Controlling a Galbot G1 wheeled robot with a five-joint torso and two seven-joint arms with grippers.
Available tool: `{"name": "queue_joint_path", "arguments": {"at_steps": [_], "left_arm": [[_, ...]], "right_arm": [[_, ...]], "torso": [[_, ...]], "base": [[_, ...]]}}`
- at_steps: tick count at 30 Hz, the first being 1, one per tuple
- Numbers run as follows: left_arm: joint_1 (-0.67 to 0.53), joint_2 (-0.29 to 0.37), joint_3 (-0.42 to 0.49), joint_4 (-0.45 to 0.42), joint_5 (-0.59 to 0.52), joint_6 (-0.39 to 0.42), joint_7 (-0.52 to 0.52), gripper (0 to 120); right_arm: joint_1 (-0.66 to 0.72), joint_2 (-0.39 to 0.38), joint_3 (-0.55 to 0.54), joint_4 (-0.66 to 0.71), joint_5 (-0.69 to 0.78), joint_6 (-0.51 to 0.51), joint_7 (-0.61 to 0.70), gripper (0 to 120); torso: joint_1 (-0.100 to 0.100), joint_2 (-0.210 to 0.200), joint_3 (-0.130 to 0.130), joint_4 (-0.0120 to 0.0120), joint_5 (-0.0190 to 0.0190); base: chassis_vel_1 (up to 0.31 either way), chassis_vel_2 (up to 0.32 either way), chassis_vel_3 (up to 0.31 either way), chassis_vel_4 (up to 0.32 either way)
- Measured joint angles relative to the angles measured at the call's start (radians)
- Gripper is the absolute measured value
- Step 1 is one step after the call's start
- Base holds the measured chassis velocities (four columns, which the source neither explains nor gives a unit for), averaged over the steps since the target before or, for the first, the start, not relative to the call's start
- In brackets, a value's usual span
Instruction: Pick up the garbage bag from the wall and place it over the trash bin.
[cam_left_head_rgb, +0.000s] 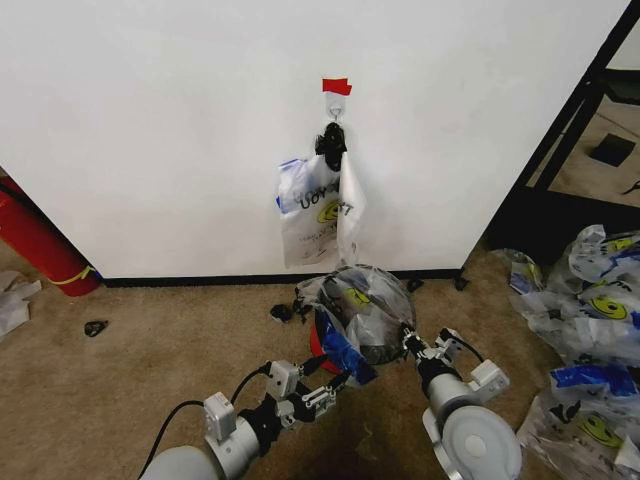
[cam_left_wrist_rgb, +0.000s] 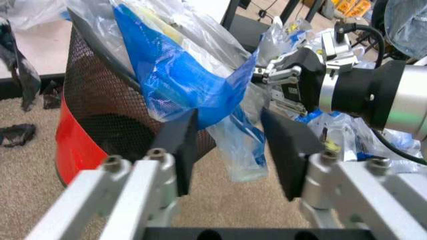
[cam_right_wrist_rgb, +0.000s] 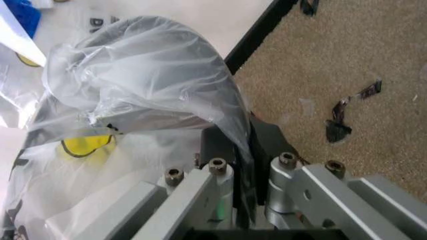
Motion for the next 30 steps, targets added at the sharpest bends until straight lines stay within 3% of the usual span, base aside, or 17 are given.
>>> {"name": "queue_joint_path", "arguments": {"at_steps": [6,10,20,23,24,30], "left_arm": [[-0.001,0.0,0.002,0.0,-0.001,-0.001,-0.001,11],[-0.001,0.0,0.002,0.0,-0.002,-0.001,-0.001,0],[-0.001,0.0,0.003,0.0,-0.003,-0.001,-0.001,0],[0.015,-0.001,-0.017,0.033,0.0,-0.019,-0.009,0],[0.033,0.0,-0.028,0.068,0.003,-0.026,-0.019,0],[0.047,-0.004,-0.037,0.083,0.005,-0.037,-0.022,0]], "right_arm": [[0.0,0.0,0.0,-0.001,-0.001,0.0,0.0,1],[0.0,0.0,0.0,-0.001,-0.001,0.0,-0.001,1],[0.0,0.0,0.0,-0.001,-0.001,0.0,-0.002,1],[0.002,-0.002,0.0,-0.001,0.005,-0.002,-0.001,1],[0.006,-0.004,0.001,0.0,0.009,-0.003,0.0,1],[0.013,0.001,0.001,-0.001,0.013,-0.005,0.003,1]], "torso": [[0.0,0.0,0.0,0.0,0.0],[0.0,0.0,0.0,0.0,0.0],[0.0,0.0,0.0,0.0,0.0],[0.0,0.0,0.0,-0.0006,0.0001],[0.0,0.0,0.0,0.0003,-0.0001],[0.0,0.0,0.0,-0.0002,-0.0001]], "base": [[0.0,0.0,0.0,0.0],[0.0,0.0,0.0,0.0],[0.0,0.0,0.0,0.0],[0.0,0.0,0.0,0.0],[0.0,0.0,0.0,0.0],[0.0,0.0,0.0,0.0]]}}
